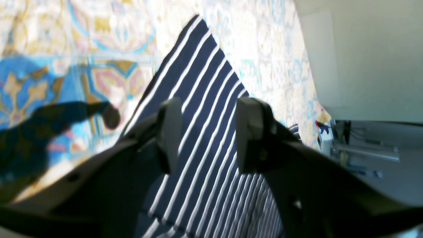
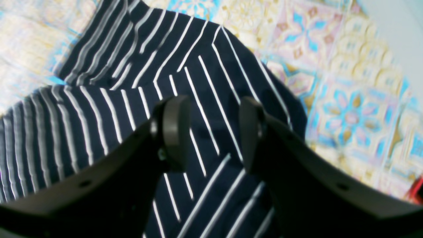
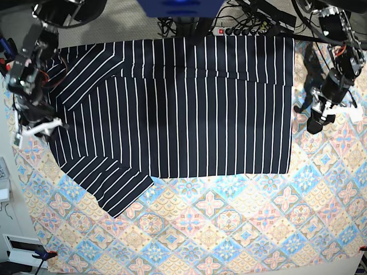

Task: Fold the T-shirt properly
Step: 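Lower both grippers onto the shirt's side edges and pinch them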

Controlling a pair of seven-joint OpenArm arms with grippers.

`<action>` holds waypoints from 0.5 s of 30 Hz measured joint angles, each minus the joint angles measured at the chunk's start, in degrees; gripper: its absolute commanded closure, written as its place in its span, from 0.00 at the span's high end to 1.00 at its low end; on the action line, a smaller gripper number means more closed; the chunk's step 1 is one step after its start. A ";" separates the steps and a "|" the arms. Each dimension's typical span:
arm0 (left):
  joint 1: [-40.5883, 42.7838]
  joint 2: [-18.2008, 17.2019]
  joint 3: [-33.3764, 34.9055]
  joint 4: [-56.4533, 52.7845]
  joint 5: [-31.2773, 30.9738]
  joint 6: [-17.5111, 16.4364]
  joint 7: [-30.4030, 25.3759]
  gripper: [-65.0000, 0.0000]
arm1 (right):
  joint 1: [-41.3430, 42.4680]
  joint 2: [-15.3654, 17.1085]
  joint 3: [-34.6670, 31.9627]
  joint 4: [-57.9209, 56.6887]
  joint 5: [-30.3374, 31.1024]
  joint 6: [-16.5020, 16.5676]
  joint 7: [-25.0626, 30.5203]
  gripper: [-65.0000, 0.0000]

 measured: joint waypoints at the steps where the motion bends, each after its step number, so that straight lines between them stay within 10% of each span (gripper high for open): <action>1: -0.98 -0.15 0.00 -1.09 0.63 -0.09 0.13 0.39 | 0.79 0.07 -0.87 -0.46 -0.74 0.63 0.35 0.38; 15: -19.69 -0.81 5.86 -18.58 17.77 -0.02 2.84 0.39 | 11.67 0.13 -2.86 -13.40 -6.40 7.02 0.57 0.38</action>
